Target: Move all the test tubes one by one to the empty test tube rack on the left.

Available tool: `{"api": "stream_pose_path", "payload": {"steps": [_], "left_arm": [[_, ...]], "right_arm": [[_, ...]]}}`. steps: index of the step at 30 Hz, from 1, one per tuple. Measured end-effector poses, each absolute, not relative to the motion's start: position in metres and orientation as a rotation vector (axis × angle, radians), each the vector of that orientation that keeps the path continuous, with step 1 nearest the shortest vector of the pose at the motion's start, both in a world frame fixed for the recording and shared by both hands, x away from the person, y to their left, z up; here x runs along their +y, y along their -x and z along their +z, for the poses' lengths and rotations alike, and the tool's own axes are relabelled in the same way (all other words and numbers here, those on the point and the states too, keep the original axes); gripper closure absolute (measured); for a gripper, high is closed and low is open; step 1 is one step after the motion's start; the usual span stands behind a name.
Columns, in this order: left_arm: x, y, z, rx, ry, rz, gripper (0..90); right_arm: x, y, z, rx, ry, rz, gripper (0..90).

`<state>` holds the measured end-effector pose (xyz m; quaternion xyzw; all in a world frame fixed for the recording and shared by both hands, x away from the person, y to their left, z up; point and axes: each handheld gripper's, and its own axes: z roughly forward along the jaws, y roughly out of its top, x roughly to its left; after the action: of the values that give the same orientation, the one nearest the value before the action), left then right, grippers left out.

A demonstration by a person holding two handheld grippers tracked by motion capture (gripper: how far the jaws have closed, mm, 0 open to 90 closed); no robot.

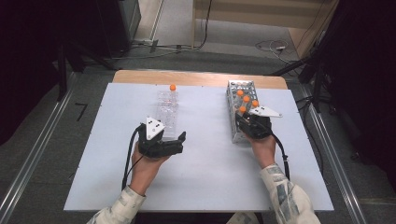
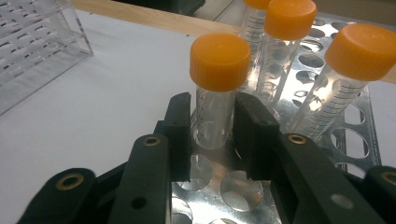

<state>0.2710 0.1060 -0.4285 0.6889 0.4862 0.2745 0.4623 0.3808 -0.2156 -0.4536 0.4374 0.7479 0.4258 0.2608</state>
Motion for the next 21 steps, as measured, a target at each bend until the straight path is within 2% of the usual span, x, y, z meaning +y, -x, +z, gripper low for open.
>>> {"api": "stream_pose_path", "payload": {"steps": [4, 21], "left_arm": [[0.106, -0.272, -0.429, 1.196, -1.697, 0.67, 7.1], [0.106, -0.272, -0.429, 1.194, -1.696, 0.667, 7.1]], "right_arm": [[-0.215, -0.381, -0.454, 2.032, -1.182, 1.15, 71.0], [-0.219, -0.38, -0.439, 1.992, -1.164, 1.21, 71.8]]}}
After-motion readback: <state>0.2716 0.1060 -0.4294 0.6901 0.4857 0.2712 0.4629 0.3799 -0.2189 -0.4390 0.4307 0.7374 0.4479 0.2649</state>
